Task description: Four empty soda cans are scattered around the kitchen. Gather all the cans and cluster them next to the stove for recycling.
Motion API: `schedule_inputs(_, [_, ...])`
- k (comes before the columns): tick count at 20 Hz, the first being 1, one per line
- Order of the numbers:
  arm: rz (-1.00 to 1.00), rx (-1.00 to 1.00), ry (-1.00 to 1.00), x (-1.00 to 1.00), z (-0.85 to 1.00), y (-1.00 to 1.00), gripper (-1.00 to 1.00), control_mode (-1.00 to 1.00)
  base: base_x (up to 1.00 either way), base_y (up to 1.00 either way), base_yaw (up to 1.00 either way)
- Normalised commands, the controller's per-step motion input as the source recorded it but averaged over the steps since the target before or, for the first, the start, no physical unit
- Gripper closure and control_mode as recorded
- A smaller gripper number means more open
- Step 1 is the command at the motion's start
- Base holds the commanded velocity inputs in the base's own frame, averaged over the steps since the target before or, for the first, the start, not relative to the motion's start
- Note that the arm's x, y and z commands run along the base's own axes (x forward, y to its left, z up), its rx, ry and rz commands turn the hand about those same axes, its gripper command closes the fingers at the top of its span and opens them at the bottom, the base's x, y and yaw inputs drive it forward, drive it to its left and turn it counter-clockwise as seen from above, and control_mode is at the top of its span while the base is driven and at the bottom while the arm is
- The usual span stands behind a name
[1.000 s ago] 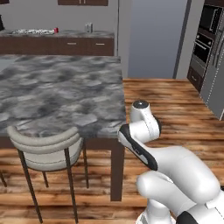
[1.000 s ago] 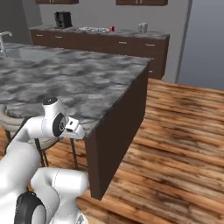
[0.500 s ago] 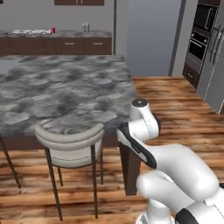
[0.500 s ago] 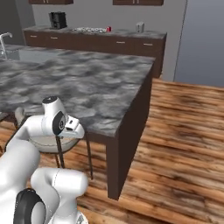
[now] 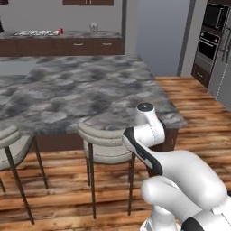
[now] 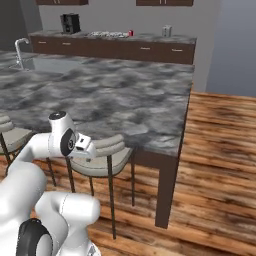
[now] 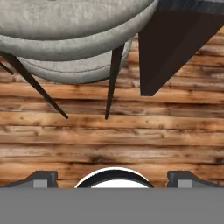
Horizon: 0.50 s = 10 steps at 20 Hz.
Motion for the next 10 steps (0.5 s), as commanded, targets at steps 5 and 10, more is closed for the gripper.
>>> schedule_inputs(5, [0.00, 0.00, 0.00, 0.00, 0.00, 0.00, -1.00, 1.00, 0.00, 1.00, -0.09])
schedule_inputs(10, [0.00, 0.00, 0.00, 0.00, 0.00, 0.00, -1.00, 1.00, 0.00, 1.00, -0.07])
